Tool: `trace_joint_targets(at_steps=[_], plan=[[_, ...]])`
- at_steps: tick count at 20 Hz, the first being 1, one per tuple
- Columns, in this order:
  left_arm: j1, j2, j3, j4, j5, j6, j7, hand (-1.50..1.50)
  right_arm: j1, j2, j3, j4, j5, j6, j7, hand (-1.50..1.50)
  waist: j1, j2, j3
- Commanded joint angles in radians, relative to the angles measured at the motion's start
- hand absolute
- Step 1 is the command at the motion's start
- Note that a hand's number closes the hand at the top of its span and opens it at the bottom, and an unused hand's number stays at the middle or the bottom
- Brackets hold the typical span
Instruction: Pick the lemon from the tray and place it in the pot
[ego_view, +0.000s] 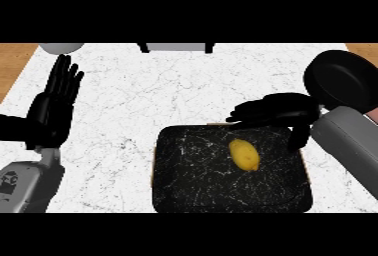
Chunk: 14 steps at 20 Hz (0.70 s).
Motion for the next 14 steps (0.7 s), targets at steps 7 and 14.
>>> trace_joint_targets(at_steps=[7, 14], plan=[[0.019, -0.039, 0.004, -0.013, -0.052, 0.004, 0.018, 0.0, 0.074, 0.044, -0.04, -0.048, 0.059, 0.013, -0.085, -1.5, -0.014, -0.004, 0.0], [-0.033, -0.047, 0.043, -0.002, -0.081, -0.008, 0.052, 0.0, 0.108, 0.13, -0.081, -0.006, 0.183, -0.008, 0.002, -1.5, -0.016, -0.004, 0.0]])
